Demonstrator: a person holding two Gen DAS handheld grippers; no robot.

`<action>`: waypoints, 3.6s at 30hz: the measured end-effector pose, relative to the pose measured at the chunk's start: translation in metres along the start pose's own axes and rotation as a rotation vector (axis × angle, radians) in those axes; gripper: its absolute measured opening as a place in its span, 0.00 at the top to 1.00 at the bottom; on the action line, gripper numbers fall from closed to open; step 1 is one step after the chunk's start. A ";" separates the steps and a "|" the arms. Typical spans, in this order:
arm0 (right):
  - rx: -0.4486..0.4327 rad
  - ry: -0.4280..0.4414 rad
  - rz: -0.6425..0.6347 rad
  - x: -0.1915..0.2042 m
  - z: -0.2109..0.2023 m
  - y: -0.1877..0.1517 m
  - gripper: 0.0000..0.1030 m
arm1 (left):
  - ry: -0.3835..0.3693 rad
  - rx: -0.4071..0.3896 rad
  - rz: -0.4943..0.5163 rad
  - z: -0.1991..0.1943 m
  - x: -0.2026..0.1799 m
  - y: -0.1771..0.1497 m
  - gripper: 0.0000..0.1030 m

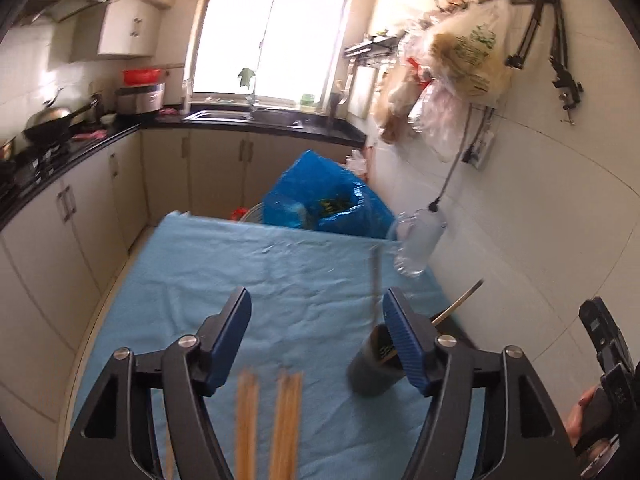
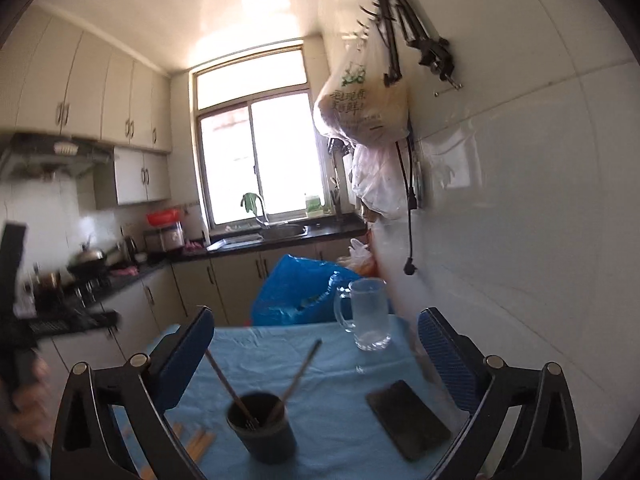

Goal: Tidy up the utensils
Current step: 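Lower both chopsticks into the black cup and open both tools, then grasp another chopstick with the left tool while the right tool grasps one too, then carry the left tool's chopstick over the black cup while the right tool carries its own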

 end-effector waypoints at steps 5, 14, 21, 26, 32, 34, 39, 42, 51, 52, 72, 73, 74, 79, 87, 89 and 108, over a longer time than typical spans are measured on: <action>0.003 0.033 0.047 0.005 -0.014 -0.040 0.00 | 0.053 0.115 -0.027 0.015 0.051 -0.047 0.31; 0.339 0.112 0.071 0.033 0.021 -0.089 0.08 | 0.099 0.448 -0.044 0.106 0.086 -0.106 0.37; 0.434 0.152 0.128 0.022 0.042 -0.107 0.26 | 0.076 0.567 -0.046 0.163 0.067 -0.118 0.71; 0.446 0.145 0.175 0.011 0.048 -0.114 0.29 | 0.061 0.579 -0.006 0.182 0.043 -0.111 0.87; 0.460 0.147 0.187 0.010 0.051 -0.119 0.29 | 0.155 0.600 0.061 0.200 0.037 -0.117 0.87; 0.462 0.148 0.177 0.012 0.051 -0.119 0.29 | 0.149 0.610 0.039 0.198 0.046 -0.119 0.89; 0.469 0.169 0.163 0.019 0.055 -0.118 0.29 | 0.142 0.616 0.000 0.191 0.071 -0.118 0.90; 0.473 0.182 0.170 0.024 0.058 -0.119 0.29 | 0.125 0.622 -0.011 0.194 0.072 -0.115 0.90; 0.511 0.215 0.151 0.041 0.061 -0.119 0.30 | 0.123 0.607 -0.035 0.202 0.071 -0.114 0.93; 0.518 0.225 0.150 0.044 0.062 -0.119 0.35 | 0.115 0.598 -0.040 0.198 0.073 -0.114 0.93; 0.960 0.294 0.107 0.154 0.262 -0.156 0.75 | 0.009 0.292 -0.159 0.066 0.127 -0.081 0.93; 0.980 0.286 0.099 0.156 0.272 -0.161 0.80 | 0.006 0.292 -0.159 0.066 0.129 -0.081 0.93; 0.989 0.258 0.093 0.155 0.280 -0.164 0.81 | 0.004 0.292 -0.161 0.064 0.131 -0.081 0.93; 1.040 0.201 0.078 0.150 0.303 -0.175 0.81 | -0.014 0.292 -0.163 0.065 0.135 -0.083 0.93; 1.097 0.188 0.060 0.149 0.319 -0.195 0.83 | -0.019 0.292 -0.163 0.067 0.136 -0.084 0.93; 1.083 0.200 0.048 0.152 0.318 -0.194 0.89 | -0.015 0.291 -0.163 0.067 0.135 -0.084 0.93; 0.577 0.498 0.049 0.172 0.142 -0.085 0.91 | -0.019 0.132 -0.087 -0.004 0.109 -0.079 0.93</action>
Point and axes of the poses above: each gripper's, at about its wrist camera, not at the fingertips, and z roughly the way its jaws point, x to its left, y to its top, the point moved 1 cm from there along z, roughly the way its jaws point, and after that the axes turned 10 degrees about y, right-handed, at the moved point
